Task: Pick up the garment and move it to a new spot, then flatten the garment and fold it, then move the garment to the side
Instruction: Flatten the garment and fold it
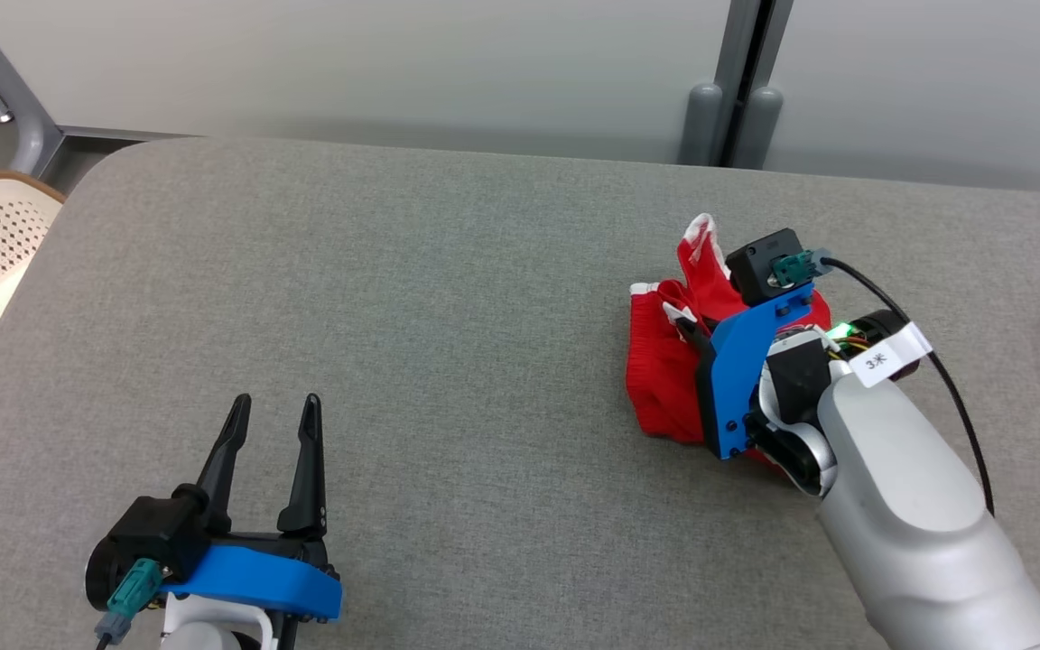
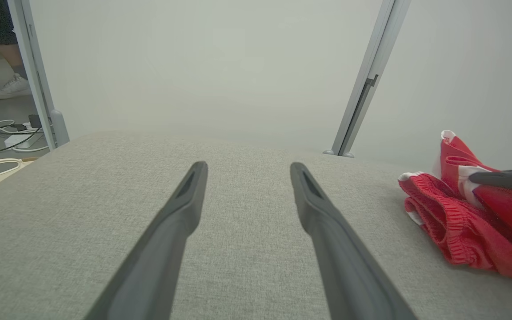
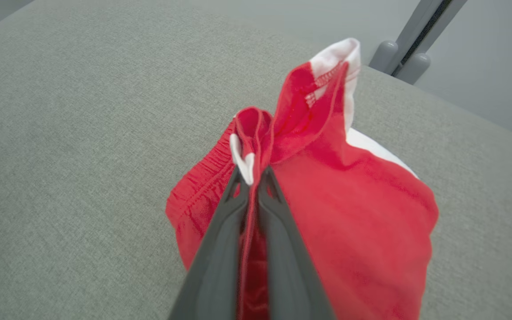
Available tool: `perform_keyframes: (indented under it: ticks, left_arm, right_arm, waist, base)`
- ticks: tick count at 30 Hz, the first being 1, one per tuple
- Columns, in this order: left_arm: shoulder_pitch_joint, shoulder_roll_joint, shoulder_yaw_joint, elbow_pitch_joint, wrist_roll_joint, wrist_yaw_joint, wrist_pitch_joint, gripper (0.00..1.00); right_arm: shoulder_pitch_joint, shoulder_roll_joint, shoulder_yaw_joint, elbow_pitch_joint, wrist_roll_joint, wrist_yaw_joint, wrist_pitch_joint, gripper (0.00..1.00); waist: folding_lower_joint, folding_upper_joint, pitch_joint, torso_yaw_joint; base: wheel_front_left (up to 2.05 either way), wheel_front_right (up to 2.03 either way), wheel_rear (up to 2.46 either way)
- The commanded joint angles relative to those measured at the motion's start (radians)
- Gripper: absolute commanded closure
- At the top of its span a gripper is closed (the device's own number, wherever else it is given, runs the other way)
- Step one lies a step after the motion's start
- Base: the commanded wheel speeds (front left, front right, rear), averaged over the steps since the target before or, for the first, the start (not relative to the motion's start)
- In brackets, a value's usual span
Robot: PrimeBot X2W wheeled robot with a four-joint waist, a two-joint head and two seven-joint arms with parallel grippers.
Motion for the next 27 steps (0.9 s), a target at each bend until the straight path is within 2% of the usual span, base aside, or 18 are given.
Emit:
perform_keyframes:
  ticks: [1,5,6,7,13,17,22,27]
  left_arm:
    - [-0.015,-0.001,-0.004,0.001,0.004,-0.008,-0.004,0.00]
    - [-0.017,-0.005,-0.006,0.001,0.003,-0.008,-0.004,0.00]
    - [-0.017,-0.005,-0.005,0.002,0.002,-0.008,-0.004,0.00]
    - [-0.016,-0.005,-0.003,0.002,0.001,-0.008,-0.004,0.00]
    - [0.001,-0.004,0.013,0.003,0.001,-0.008,-0.004,0.00]
    - [0.012,-0.002,0.027,-0.001,0.001,-0.005,-0.004,0.00]
    - [0.028,-0.004,0.035,-0.010,0.007,0.000,-0.004,0.00]
    - [0.033,0.005,0.034,-0.013,0.012,0.000,-0.004,0.00]
  right_arm:
    - [-0.019,0.007,0.015,0.021,0.005,0.000,-0.007,1.00]
    - [-0.034,0.019,0.042,0.074,0.015,0.000,-0.022,1.00]
    - [-0.036,0.023,0.048,0.085,0.025,0.000,-0.026,0.52]
    - [-0.040,0.027,0.051,0.089,0.035,0.000,-0.038,0.00]
    - [-0.049,0.034,0.102,0.072,0.112,0.000,-0.099,0.00]
    - [-0.023,-0.006,0.093,0.008,0.152,0.000,-0.158,0.00]
    - [0.024,-0.057,0.024,-0.061,0.131,0.000,-0.222,0.00]
    - [0.115,-0.101,-0.105,-0.094,0.060,0.000,-0.250,0.00]
  waist:
    - [0.0000,-0.0001,0.005,0.015]
    - [0.0000,-0.0001,0.009,0.029]
    - [0.0000,-0.0001,0.009,0.030]
    - [0.0000,-0.0001,0.009,0.030]
    - [0.0000,-0.0001,-0.005,0.013]
    - [0.0000,-0.0001,-0.022,-0.010]
    - [0.0000,-0.0001,-0.039,-0.036]
    - [0.0000,-0.0001,-0.046,-0.054]
  base:
    - [0.00,0.00,0.00]
    - [0.00,0.00,0.00]
    - [0.00,0.00,0.00]
    - [0.00,0.00,0.00]
    - [0.00,0.00,0.00]
    - [0.00,0.00,0.00]
    - [0.00,0.00,0.00]
    - [0.00,0.00,0.00]
